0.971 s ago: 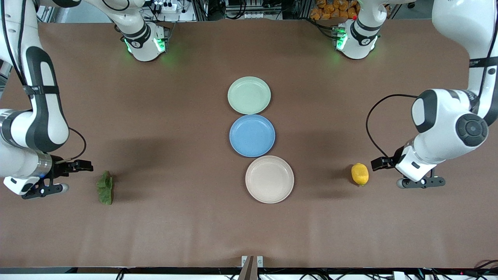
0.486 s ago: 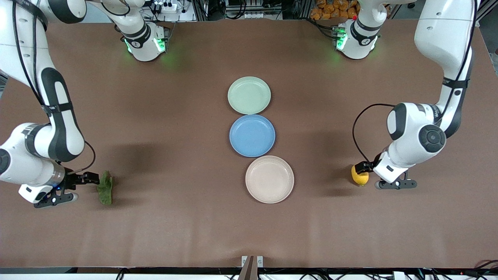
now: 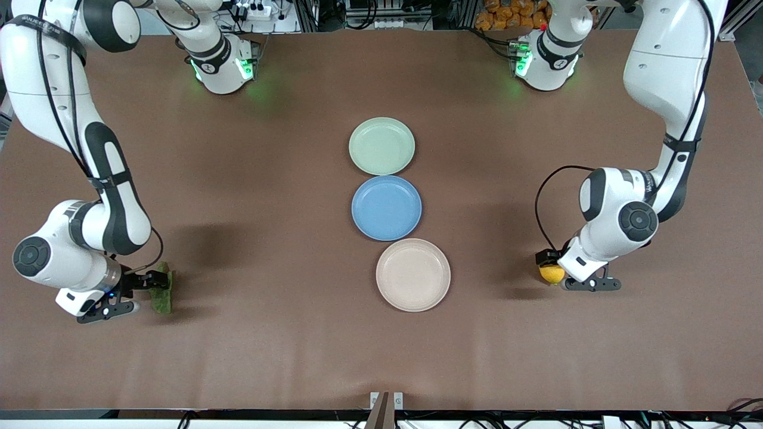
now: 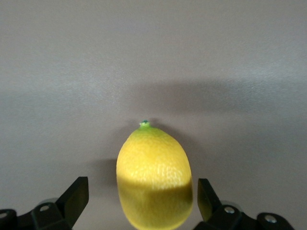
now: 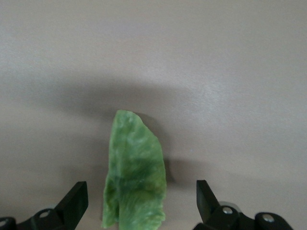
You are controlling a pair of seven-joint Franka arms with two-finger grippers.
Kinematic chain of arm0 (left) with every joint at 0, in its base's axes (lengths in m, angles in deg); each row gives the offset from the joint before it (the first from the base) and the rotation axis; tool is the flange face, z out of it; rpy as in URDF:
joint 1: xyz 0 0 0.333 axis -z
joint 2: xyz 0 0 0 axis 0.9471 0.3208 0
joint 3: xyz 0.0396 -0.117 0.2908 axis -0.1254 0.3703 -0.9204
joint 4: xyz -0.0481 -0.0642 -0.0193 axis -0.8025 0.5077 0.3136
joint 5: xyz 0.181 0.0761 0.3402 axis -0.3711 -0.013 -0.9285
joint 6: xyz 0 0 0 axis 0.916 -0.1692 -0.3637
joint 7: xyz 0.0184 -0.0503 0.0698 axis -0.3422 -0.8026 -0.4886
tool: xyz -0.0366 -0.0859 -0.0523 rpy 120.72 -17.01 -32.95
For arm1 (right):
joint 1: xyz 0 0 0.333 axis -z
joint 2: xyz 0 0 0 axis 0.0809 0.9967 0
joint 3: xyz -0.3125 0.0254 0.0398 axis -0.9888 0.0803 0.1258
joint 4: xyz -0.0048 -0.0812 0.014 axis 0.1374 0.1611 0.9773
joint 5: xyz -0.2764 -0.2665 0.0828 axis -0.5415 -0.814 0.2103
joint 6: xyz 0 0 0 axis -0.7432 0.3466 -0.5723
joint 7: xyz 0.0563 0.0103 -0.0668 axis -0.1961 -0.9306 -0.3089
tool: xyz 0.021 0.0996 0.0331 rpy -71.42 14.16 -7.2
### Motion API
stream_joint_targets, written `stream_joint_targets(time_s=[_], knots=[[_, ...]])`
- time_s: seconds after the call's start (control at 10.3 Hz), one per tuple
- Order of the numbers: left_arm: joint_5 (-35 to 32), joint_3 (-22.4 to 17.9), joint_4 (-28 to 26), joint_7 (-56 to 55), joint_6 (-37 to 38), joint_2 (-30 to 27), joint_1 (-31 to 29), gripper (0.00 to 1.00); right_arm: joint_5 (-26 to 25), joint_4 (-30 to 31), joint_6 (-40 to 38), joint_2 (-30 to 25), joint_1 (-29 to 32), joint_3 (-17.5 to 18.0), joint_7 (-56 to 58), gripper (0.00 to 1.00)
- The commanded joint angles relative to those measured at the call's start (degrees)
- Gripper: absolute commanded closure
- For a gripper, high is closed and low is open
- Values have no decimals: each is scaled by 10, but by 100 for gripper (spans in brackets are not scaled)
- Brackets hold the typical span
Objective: Place lemon and lettuce in plates
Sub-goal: 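Close the right gripper on the lettuce while the left gripper grasps the lemon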
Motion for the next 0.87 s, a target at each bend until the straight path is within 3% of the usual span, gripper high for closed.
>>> stream_joint_targets(time_s=[0.0, 0.49, 0.58, 0.68, 0.78], knots=[[-14, -1, 2, 8, -20, 10, 2, 0, 2, -19, 4, 26, 3, 3, -5, 0], [-14, 3, 5, 8, -41, 30, 3, 0, 13, -18, 19, 39, 2, 3, -11, 0], [-14, 4, 5, 8, -44, 34, 4, 0, 17, -18, 23, 39, 2, 3, -11, 25], [-14, 4, 5, 8, -51, 34, 6, 0, 17, -18, 22, 39, 2, 3, -11, 85], [-14, 4, 5, 8, -51, 35, 8, 0, 16, -18, 22, 39, 2, 3, -9, 100]])
